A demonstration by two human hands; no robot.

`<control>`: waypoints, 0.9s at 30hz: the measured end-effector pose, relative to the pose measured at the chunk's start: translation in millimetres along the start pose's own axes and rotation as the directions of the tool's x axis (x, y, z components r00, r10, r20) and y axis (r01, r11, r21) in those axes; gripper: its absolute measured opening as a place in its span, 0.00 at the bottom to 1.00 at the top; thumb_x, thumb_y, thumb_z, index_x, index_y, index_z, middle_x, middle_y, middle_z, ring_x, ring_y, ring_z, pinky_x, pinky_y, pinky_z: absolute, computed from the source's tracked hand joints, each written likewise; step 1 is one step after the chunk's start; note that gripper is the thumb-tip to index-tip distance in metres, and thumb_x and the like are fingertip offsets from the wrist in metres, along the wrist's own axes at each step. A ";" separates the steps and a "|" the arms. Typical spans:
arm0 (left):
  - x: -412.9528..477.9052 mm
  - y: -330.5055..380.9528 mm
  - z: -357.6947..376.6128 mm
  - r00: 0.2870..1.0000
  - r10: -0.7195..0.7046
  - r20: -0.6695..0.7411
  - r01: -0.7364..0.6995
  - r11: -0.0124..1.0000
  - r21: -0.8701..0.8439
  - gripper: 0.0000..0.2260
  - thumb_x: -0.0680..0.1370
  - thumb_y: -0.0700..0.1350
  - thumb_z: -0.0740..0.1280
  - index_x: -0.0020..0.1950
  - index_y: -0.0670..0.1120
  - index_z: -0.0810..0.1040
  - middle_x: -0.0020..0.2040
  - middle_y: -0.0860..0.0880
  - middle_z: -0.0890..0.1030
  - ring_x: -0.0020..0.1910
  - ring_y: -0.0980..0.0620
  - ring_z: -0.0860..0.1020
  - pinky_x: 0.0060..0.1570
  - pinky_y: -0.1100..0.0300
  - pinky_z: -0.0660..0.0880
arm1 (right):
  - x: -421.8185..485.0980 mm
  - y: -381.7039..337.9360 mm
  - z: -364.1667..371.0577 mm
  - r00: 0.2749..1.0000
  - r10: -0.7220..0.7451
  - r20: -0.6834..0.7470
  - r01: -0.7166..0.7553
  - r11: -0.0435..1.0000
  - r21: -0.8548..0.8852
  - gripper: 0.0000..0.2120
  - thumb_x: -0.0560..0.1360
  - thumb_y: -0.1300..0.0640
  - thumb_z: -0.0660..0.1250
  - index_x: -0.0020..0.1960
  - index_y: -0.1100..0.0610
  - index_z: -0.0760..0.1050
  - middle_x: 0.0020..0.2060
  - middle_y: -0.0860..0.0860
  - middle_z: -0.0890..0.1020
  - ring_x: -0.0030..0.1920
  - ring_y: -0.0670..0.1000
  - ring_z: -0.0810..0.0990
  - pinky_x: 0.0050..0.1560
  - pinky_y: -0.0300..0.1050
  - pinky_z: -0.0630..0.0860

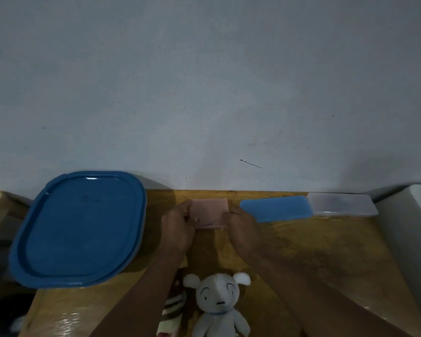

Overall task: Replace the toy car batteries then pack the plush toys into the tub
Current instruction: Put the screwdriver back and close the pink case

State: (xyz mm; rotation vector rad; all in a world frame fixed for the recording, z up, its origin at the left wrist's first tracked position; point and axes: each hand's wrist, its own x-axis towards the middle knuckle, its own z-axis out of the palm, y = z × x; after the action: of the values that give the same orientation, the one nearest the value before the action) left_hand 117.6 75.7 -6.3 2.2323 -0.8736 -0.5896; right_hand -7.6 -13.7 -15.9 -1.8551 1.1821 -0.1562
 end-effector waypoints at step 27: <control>-152.2 14.5 -57.2 0.962 0.167 -0.216 -0.116 0.967 0.228 0.16 0.79 0.46 0.59 0.63 0.42 0.76 0.59 0.44 0.79 0.57 0.44 0.78 0.53 0.52 0.76 | -131.8 -34.3 -32.1 0.899 -0.424 0.107 0.418 0.764 -0.491 0.21 0.81 0.50 0.57 0.70 0.58 0.66 0.67 0.55 0.71 0.66 0.56 0.69 0.64 0.47 0.65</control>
State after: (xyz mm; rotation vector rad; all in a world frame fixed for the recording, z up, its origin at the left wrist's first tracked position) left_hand 43.4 200.6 68.0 2.3443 -1.0023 -0.1662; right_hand -72.2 73.3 72.5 -2.5810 0.8324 -0.1108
